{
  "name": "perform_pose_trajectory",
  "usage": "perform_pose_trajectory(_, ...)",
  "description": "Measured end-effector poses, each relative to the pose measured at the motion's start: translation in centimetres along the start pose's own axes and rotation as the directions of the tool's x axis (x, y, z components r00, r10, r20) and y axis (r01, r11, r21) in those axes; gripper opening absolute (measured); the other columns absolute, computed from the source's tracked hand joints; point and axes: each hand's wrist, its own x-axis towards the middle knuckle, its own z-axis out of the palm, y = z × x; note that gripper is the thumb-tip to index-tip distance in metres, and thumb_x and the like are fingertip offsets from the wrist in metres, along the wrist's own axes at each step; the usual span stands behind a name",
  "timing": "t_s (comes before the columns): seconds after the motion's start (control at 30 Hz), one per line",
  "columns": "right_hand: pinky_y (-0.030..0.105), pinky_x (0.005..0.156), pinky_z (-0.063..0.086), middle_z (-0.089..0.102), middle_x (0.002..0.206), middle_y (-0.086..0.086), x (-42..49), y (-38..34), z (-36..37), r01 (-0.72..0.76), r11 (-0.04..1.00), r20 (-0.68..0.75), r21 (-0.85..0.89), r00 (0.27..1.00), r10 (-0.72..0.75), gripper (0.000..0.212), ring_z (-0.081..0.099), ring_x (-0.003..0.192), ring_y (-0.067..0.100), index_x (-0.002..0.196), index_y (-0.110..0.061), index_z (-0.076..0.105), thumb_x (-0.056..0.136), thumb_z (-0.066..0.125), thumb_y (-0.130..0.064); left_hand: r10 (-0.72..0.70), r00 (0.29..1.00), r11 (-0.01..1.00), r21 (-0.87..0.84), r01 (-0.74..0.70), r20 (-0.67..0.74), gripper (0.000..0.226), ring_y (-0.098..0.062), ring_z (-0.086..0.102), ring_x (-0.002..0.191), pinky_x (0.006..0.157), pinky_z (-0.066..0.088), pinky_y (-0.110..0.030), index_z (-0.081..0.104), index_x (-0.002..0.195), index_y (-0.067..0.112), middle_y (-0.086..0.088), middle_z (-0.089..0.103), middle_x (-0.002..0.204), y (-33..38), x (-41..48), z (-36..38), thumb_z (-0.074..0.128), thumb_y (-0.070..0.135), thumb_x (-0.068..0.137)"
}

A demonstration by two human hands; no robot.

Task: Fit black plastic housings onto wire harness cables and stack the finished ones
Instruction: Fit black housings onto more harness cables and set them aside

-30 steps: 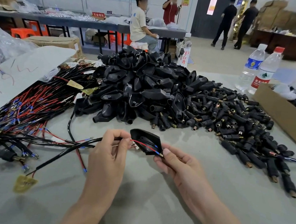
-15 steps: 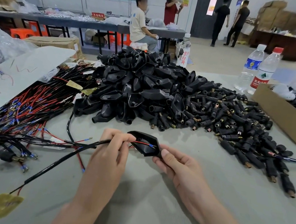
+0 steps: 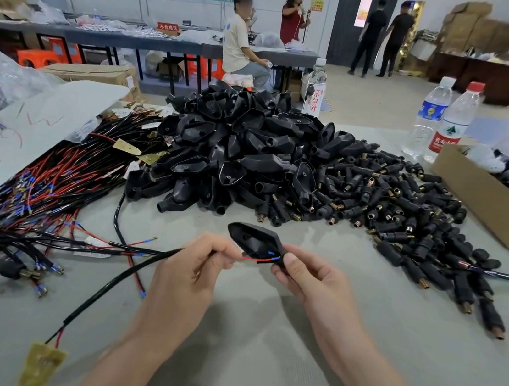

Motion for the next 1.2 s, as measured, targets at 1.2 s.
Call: perform_pose_trajectory(1.2, 0.016, 0.066, 0.055, 0.077, 0.08, 0.01, -0.4, -0.5, 0.6, 0.123, 0.98, 0.021, -0.158, 0.992, -0.121, 0.012, 0.071, 0.07, 0.011, 0.094, -0.007, 0.074, 0.095, 0.063, -0.005, -0.098, 0.986, 0.983, 0.165, 0.075, 0.135, 0.045, -0.008, 0.048, 0.123, 0.106, 0.04, -0.03, 0.048, 0.122, 0.055, 0.01, 0.045, 0.126, -1.2, 0.3, 1.7, 0.067, 0.035, 0.086)
